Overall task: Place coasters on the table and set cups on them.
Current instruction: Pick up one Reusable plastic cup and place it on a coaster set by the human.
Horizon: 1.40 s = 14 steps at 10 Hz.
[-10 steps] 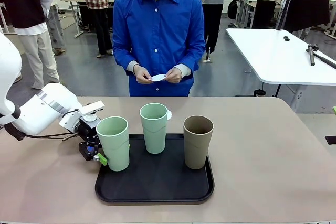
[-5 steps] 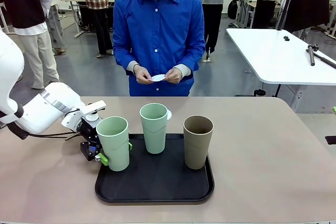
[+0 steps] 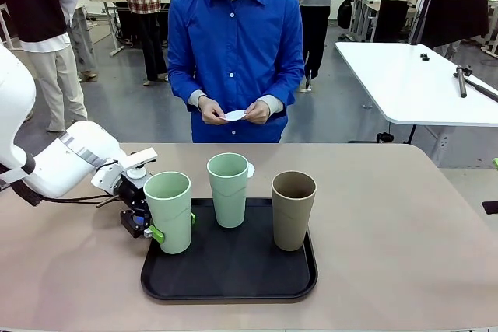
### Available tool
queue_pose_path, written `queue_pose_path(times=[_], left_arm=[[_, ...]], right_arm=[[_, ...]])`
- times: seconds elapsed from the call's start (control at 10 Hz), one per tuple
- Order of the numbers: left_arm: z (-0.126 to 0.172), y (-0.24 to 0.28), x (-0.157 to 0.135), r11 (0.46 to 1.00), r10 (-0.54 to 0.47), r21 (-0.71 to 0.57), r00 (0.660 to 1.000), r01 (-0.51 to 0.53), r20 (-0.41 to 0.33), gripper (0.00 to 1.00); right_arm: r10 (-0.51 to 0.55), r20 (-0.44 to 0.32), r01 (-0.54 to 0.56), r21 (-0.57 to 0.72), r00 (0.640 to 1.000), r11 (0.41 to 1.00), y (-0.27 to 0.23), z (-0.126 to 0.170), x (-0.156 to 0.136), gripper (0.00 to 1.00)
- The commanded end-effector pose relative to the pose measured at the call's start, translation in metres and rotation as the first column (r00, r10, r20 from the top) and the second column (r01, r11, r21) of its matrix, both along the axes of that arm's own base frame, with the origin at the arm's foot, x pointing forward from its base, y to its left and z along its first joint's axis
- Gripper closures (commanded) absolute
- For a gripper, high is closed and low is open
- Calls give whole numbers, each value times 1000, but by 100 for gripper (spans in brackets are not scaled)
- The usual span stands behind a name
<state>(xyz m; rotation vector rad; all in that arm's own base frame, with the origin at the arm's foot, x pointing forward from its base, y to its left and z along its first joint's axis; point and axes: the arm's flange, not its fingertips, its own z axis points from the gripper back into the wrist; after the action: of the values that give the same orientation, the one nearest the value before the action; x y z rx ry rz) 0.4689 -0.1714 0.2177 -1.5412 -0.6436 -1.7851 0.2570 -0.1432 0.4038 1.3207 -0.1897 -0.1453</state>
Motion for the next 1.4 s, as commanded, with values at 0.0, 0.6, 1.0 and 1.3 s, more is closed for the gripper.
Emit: queue_pose_path(times=[0.0,0.6,1.0,1.3], left_arm=[[11,6,-4,999,24,-40,1000,-24,-2,100],[196,88,-35,905,420,-57,907,-421,-29,100],[221,107,-34,900,433,-42,901,-433,-17,100],[220,108,-34,892,450,-18,892,-451,-26,17]], right_arm=[[-6,1,6,13,1000,1000,0,1,2,0],[-6,1,6,13,1000,1000,0,1,2,0],[-6,1,6,13,1000,1000,0,1,2,0],[-6,1,6,13,1000,1000,0,1,2,0]])
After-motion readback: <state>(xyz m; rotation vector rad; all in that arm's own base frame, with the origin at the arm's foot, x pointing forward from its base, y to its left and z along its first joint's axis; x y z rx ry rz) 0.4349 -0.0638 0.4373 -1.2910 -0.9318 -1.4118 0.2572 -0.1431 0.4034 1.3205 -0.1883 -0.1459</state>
